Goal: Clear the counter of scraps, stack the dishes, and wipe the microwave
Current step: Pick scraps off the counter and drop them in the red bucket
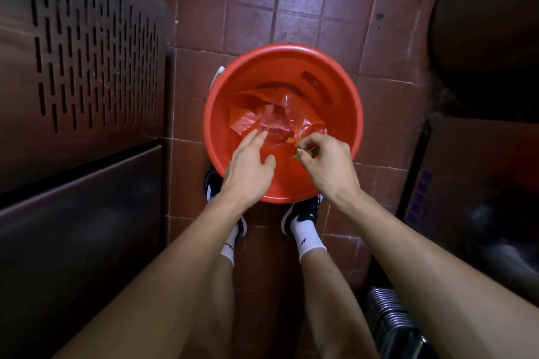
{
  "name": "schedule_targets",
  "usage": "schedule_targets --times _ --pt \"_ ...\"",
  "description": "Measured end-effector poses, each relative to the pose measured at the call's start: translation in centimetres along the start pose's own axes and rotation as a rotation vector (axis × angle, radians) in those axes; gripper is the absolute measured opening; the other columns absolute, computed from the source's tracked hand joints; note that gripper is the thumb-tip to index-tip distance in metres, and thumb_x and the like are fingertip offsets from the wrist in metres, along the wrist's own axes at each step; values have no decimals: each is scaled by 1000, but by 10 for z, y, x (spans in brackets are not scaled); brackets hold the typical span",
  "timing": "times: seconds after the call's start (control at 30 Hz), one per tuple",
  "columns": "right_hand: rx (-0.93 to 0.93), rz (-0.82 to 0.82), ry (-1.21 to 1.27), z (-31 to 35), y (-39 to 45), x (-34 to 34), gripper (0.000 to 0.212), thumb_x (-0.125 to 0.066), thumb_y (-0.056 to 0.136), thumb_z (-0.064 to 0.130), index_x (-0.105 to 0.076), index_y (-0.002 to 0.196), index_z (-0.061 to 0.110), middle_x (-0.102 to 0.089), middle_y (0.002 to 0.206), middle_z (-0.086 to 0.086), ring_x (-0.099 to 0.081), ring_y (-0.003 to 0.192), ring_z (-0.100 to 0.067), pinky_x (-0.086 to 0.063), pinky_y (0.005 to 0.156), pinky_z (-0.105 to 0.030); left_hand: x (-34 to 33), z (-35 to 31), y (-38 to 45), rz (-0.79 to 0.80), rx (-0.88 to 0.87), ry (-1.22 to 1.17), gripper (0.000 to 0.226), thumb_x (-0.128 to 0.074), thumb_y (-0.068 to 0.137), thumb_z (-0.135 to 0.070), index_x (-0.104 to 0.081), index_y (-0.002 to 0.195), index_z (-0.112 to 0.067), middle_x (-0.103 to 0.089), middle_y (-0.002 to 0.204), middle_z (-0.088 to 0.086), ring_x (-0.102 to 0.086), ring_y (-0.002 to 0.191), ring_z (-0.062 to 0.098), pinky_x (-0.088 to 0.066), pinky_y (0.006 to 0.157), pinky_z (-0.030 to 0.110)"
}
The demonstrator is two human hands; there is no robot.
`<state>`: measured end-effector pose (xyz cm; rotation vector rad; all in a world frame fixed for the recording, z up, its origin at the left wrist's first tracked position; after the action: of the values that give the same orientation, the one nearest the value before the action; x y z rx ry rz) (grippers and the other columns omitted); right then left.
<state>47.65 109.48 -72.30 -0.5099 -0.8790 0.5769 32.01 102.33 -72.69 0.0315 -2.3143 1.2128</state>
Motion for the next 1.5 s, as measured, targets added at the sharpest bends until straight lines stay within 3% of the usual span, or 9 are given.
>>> schedule_targets --times 0.27,0.5,0.7,0.87,1.27,1.4,1.5 --pt "18 11 -30 10 12 -26 8 -66 87 13 -68 88 21 -70 91 5 -62 83 -13 -52 81 -35 8 21 5 -13 -12 42 55 -56 97 -27 -41 150 -29 -30 160 -8 -31 146 16 -27 117 35" --pt "-38 46 -92 8 29 -43 24 -64 91 17 -69 114 19 -71 116 -2 -65 107 -21 -51 96 -37 10 38 0 10 -66 120 53 -54 97 -30 -41 148 -32 -33 159 -7 -32 145 16 -28 116 36" --pt "-66 53 -110 21 12 -28 24 -61 93 21 -69 116 22 -71 116 -1 -65 104 -19 -51 96 -35 29 29 -20 35 -122 197 48 -51 98 -31 -46 146 -28 -44 150 -10 -43 136 18 -34 111 35" --pt "-43 74 -164 56 -20 -2 27 -59 93 22 -69 118 21 -70 122 -1 -62 114 -21 -48 101 -34 66 4 -50 56 -195 369 48 -48 99 -34 -44 147 -27 -45 150 -7 -40 138 19 -35 113 39" --pt "60 116 -277 174 -132 96 27 -61 91 23 -69 116 20 -72 117 -7 -63 112 -30 -51 95 -39 188 -72 -174 -13 -212 560 46 -48 98 -40 -50 141 -22 -53 143 4 -49 130 30 -41 106 46" --pt "180 115 -315 202 -166 128 27 -62 88 21 -70 114 18 -73 114 -6 -65 109 -28 -49 82 -30 208 -97 -223 -102 -192 565 46 -48 97 -42 -51 139 -23 -56 139 5 -53 126 31 -45 101 46" --pt "278 104 -372 224 -188 155 26 -61 88 23 -69 112 20 -73 110 -6 -66 103 -30 -49 75 -32 219 -117 -260 -191 -163 522 46 -48 97 -43 -52 138 -24 -58 137 4 -54 124 30 -45 100 46"
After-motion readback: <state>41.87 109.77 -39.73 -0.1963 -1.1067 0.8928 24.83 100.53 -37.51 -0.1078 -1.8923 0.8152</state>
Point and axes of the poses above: each hand's wrist, its own y-axis towards the middle knuckle, its own x-axis out of the back of the hand, z = x × y, the point moved 5 cm from there along y, towards the middle knuckle
